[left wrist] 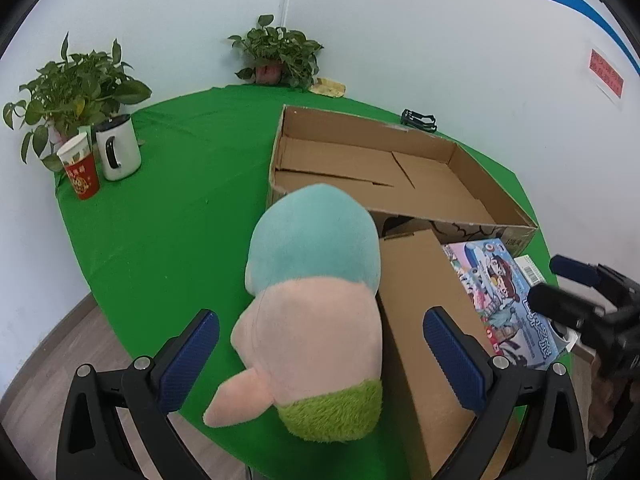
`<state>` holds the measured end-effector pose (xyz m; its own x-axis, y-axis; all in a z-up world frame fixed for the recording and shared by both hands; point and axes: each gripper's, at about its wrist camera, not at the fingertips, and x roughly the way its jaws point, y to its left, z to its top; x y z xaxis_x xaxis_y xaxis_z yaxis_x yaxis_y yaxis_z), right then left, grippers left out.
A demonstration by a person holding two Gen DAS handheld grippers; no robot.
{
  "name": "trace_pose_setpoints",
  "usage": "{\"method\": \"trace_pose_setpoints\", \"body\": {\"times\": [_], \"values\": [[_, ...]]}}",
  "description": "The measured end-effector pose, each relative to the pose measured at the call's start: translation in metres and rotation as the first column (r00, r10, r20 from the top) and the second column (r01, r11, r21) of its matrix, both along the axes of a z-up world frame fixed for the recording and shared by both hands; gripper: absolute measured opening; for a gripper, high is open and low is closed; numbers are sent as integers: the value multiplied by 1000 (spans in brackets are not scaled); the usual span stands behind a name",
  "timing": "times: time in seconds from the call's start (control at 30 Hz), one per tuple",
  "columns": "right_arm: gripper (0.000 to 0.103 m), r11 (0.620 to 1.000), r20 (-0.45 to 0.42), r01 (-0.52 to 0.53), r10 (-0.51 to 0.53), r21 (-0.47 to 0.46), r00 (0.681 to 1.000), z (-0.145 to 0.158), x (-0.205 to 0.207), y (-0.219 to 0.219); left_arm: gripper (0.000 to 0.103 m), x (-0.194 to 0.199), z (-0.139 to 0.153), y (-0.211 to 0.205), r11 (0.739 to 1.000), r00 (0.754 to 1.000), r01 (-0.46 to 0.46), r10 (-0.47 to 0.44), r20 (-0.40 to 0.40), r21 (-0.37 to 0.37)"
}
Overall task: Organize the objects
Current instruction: 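Grasp the teal-pink plush toy with both grippers and lift it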
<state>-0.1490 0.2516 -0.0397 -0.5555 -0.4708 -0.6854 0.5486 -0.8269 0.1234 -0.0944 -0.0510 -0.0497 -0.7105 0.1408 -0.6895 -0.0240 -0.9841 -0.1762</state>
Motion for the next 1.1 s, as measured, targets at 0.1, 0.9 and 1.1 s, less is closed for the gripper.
{"method": "trace_pose_setpoints", "body": {"times": [0.1,0.9,1.1], "values": [[102,998,25,-33,35,-44,999,6,-7,-7,101,-1,-16,-4,999,999,15,-16,39,31],[96,973,312,-209,230,-100,922,-35,-35,-141,53,8,-31,-67,984,996,39,-53,77,174],[84,969,397,-214,245,-121,885,-55,-38,-155,49,6,-31,-71,982,995,38,-55,85,186]]}}
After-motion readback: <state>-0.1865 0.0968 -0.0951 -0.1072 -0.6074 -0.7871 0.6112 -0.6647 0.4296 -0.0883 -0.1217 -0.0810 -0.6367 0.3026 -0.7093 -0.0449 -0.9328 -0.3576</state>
